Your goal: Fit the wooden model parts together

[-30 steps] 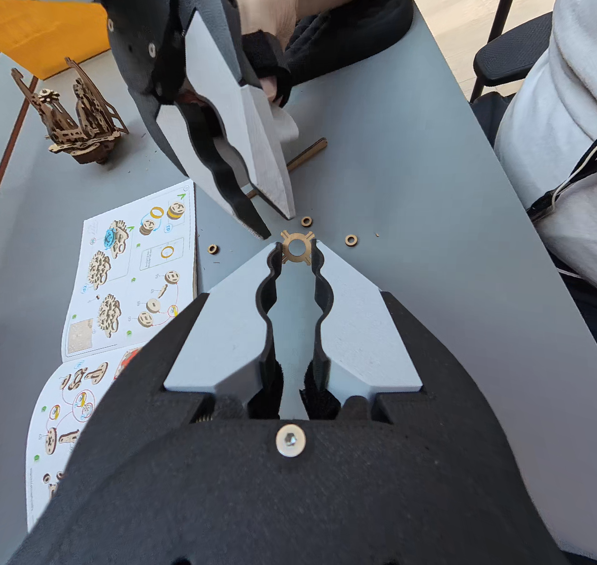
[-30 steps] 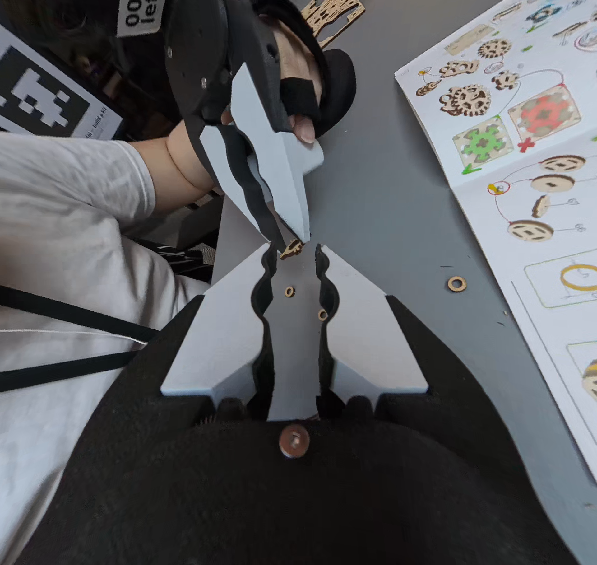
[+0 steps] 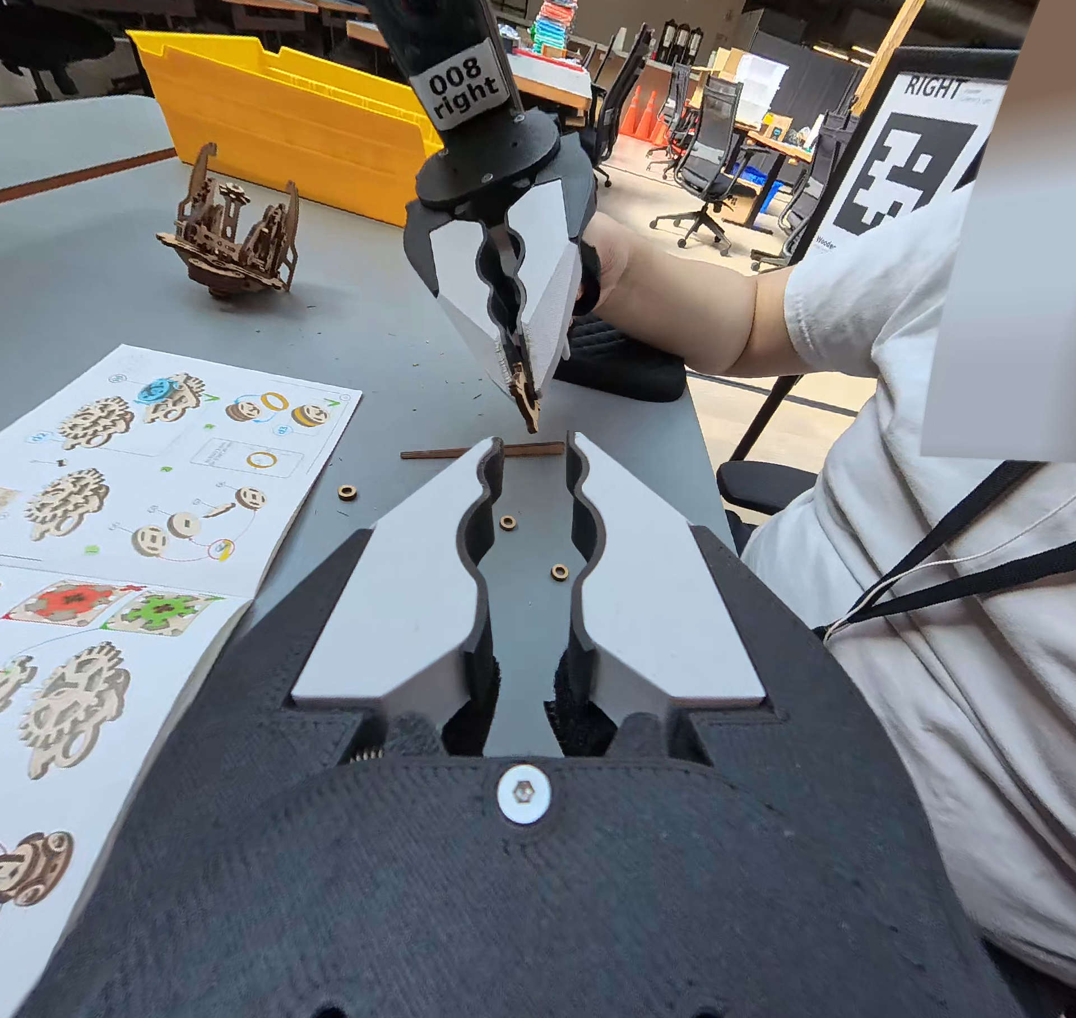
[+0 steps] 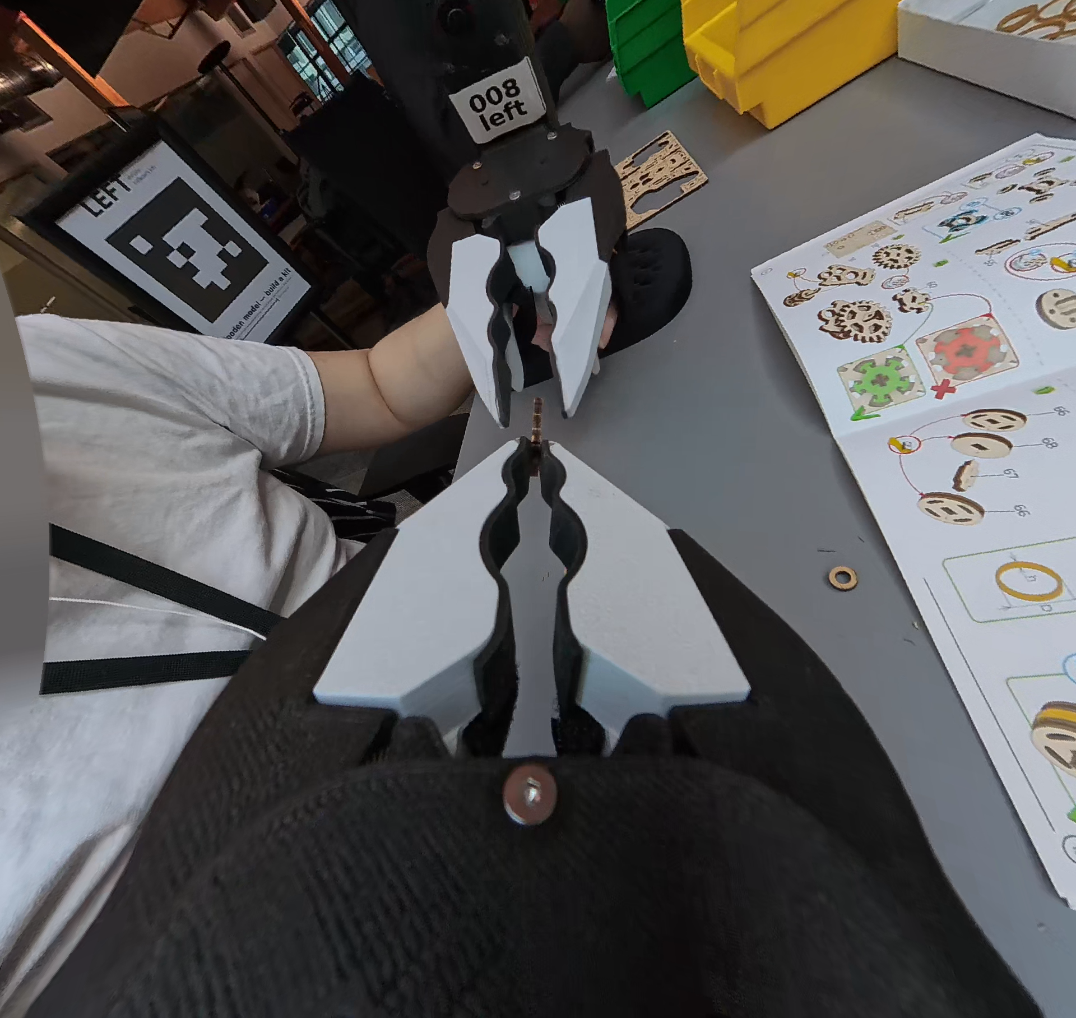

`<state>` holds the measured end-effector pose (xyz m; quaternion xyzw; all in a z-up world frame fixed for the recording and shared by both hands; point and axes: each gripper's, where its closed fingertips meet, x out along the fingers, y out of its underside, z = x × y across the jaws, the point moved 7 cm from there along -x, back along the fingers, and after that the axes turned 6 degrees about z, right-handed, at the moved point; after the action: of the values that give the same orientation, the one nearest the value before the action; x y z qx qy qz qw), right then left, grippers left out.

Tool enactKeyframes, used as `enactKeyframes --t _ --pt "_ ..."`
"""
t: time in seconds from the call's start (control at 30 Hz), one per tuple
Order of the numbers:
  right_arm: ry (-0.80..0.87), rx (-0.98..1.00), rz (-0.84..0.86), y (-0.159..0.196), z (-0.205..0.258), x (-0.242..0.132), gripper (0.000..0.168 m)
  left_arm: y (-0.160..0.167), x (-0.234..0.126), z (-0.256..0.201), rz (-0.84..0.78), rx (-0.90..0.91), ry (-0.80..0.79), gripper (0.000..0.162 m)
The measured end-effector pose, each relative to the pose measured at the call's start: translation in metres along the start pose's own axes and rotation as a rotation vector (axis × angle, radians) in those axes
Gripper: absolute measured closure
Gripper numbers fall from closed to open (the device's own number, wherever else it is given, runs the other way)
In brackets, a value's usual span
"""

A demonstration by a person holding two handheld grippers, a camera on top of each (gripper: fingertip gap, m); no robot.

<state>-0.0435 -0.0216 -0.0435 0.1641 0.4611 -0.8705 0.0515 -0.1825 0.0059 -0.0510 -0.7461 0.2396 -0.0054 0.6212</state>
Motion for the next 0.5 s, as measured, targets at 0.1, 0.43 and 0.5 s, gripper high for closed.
enactKeyframes --t 0.1,0.43,0.5 --pt "0.039 -0.072 0.019 -0.001 0.006 0.002 0.168 0.004 0.009 -0.005 0.029 -0.032 0.064 0.154" --pt "0.069 -0.205 0.047 0.002 0.013 0.007 0.166 0.004 0.011 -0.008 0.044 0.037 0.026 0.162" --pt "0.088 -0.218 0.051 0.002 0.012 0.007 0.157 0.005 0.011 -0.007 0.050 0.033 0.026 0.162"
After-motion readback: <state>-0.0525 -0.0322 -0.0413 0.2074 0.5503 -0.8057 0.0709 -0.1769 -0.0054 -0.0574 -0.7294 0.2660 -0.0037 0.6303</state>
